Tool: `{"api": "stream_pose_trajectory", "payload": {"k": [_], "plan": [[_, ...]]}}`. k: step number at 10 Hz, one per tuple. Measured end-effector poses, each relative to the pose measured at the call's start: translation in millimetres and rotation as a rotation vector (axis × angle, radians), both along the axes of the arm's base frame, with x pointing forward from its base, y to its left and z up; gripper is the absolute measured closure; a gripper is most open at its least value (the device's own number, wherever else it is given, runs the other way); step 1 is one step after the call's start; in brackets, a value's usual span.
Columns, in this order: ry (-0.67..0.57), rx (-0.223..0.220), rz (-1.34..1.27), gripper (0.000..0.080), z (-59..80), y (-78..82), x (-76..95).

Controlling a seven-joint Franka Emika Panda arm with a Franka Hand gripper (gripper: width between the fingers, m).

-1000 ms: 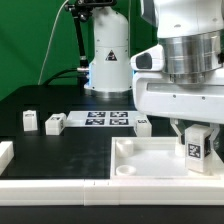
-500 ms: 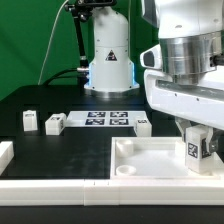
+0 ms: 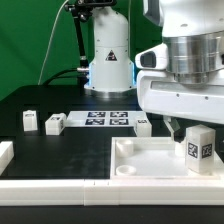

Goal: Assemble one leg

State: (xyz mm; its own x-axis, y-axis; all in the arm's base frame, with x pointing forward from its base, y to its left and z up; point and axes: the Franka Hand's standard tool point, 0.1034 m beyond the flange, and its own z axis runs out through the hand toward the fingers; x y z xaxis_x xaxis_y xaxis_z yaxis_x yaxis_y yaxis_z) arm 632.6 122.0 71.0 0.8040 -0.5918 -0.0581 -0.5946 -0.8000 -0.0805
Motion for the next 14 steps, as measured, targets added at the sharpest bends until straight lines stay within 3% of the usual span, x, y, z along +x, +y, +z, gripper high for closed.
{"api": "stream_pose_trajectory", "payload": {"k": [9,11,12,14], "plan": [[-0.075,-0.014,0.919,0.015,1.2,-5.8,3.4],[-0.075,-0.014,0.919,0.0417,1.0,-5.7,3.1],[-0.075,-0.014,0.918,0.051,1.0,-5.8,3.1],[-0.075,-0.014,0.918,0.0509,0.9,-5.8,3.1]]}}
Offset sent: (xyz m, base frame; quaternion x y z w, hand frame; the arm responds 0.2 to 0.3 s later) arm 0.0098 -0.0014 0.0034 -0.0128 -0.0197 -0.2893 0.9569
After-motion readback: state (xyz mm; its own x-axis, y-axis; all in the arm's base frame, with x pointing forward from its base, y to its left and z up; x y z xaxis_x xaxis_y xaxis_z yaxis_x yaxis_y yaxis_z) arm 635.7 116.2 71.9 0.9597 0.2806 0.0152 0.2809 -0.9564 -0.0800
